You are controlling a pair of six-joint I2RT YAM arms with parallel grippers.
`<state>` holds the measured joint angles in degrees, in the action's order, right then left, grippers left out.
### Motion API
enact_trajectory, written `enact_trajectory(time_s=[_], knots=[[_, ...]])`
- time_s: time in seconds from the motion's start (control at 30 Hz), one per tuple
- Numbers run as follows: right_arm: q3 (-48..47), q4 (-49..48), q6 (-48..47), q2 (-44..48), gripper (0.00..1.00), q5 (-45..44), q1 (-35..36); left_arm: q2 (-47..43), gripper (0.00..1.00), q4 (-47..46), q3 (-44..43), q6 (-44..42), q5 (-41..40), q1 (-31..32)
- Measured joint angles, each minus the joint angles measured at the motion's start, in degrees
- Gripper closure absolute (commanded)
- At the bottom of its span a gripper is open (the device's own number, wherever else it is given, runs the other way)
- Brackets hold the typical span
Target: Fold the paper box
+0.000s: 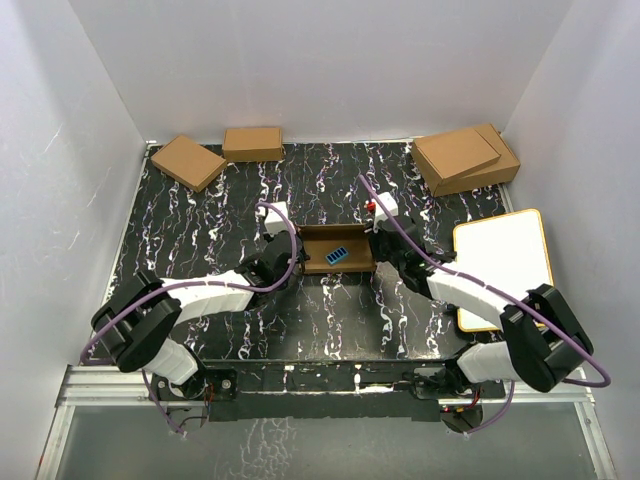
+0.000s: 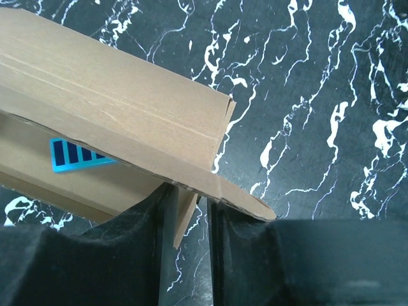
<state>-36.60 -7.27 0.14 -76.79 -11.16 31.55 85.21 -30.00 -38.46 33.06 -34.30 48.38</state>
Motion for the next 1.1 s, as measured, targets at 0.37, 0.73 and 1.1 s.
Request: enact_trajectory(time_s=[0.37,0.73,1.1], knots=[[0.0,4.0,-4.9,5.2,0.39,2.9,-2.4,0.8,1.0,-0.5,0.0,0.0,-1.9,0.7],[-0.7,24.9,-25.9,15.0,0.34,28.9,-14.4,1.4,1.0,-0.8,0.0,0.0,-2.3,0.9],[-17.5,48.7,-44.8,13.7,0.31,54.1,-17.6,1.9,1.0,-0.9,0.0,0.2,-2.3,1.0]])
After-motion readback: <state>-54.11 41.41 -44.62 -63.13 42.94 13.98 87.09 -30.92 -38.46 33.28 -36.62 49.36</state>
